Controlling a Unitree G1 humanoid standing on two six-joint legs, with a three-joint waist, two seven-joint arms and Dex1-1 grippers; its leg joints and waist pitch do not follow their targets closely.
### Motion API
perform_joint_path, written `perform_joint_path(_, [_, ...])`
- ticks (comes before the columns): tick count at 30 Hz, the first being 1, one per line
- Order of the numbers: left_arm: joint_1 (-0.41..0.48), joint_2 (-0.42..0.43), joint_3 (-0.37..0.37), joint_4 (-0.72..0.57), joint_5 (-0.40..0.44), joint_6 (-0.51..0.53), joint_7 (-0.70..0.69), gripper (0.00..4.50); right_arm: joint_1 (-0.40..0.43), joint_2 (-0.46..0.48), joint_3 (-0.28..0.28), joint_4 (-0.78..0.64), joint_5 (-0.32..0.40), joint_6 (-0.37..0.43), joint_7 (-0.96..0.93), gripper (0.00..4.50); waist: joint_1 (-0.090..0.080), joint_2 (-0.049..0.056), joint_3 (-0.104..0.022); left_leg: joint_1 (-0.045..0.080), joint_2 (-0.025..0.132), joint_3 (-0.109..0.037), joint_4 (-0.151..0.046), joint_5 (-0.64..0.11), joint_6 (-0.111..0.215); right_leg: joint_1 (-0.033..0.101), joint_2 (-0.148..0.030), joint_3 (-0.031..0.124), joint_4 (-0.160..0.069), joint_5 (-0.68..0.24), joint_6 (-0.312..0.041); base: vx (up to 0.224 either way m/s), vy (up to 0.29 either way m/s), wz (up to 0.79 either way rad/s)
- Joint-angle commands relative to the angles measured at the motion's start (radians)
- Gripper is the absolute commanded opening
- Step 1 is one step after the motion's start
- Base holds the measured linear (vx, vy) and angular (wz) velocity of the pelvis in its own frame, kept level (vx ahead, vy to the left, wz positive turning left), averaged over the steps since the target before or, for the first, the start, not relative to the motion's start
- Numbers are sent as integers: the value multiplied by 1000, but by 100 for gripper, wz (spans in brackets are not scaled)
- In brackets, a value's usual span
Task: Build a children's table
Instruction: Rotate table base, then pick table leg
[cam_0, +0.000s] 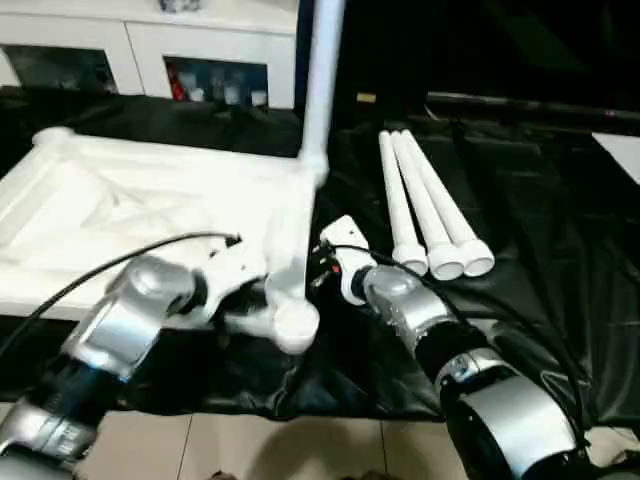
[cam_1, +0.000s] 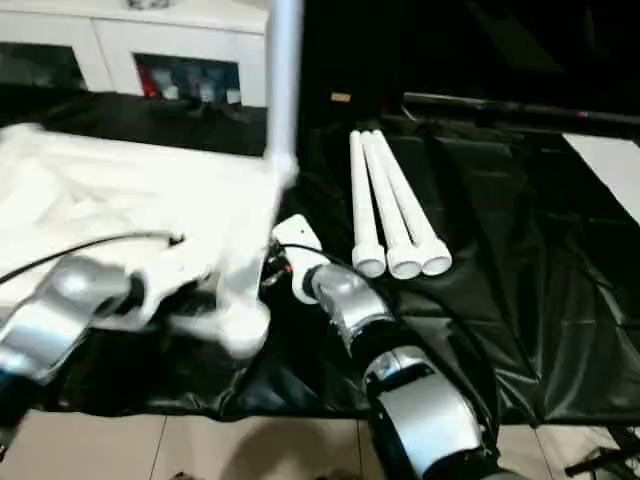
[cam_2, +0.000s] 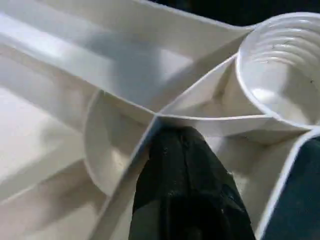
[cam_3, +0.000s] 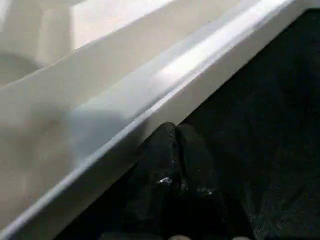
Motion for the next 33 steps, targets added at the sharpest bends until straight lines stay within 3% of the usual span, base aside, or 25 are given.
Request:
perform_joint_path(1, [-29,-4,21,30,25,-31,60,0,-23,-3,-19,-15,15,-7,-2,4,5,31,-71,5,22,-12,-57,-221,-28,58,-74,56,-62,-119,-208,0,0,0])
perform_joint_path(8, [-20,-1,96,6,2,-14,106,0,-59,-85,-123,-100,82,63,-45,4,14,34,-69,12,23,-9,-55,-230,-26,53,-71,54,-63,-121,-210,0,0,0])
perform_joint_path(12, [-18,-21,187,-36,-76,-24,128,41,-125,-162,-190,-65,106,56,-113,37,16,38,-68,12,21,-9,-52,-242,-38,51,-70,53,-64,-146,-209,0,0,0])
perform_joint_path(15, [-19,-31,211,-48,-95,-38,142,55,-152,-186,-205,-32,107,64,-145,55,15,34,-67,9,17,-8,-50,-254,-38,51,-67,52,-64,-166,-203,0,0,0])
perform_joint_path(17, [-20,-50,229,-60,-111,-99,169,70,-187,-218,-217,27,95,85,-215,68,16,20,-67,7,16,-7,-50,-252,-32,51,-67,51,-68,-189,-197,0,0,0])
perform_joint_path(19, [-22,-90,267,-98,-137,-108,205,89,-221,-245,-236,77,98,101,-267,91,21,23,-70,5,17,-6,-47,-229,-30,51,-70,52,-64,-175,-195,0,0,0])
perform_joint_path(24, [-25,-112,288,-119,-163,-98,208,121,-238,-251,-248,91,100,107,-281,121,24,18,-73,-3,17,-5,-43,-193,-14,53,-70,50,-56,-129,-189,0,0,0])
perform_joint_path(25, [-23,-103,284,-171,-190,-51,169,126,-264,-255,-268,123,108,107,-306,127,24,9,-76,-5,17,-4,-40,-172,-8,54,-69,51,-50,-103,-191,0,0,0])
perform_joint_path(27, [-17,-85,275,-202,-207,-23,132,149,-276,-256,-278,139,112,113,-321,147,24,9,-74,-10,16,-3,-38,-154,2,49,-66,50,-47,-77,-198,0,0,0])
perform_joint_path(33, [35,2,235,-314,-257,13,11,204,-308,-259,-286,188,104,135,-368,197,27,9,-66,-5,19,-3,-41,-211,-20,40,-69,50,-52,-184,-169,0,0,0])
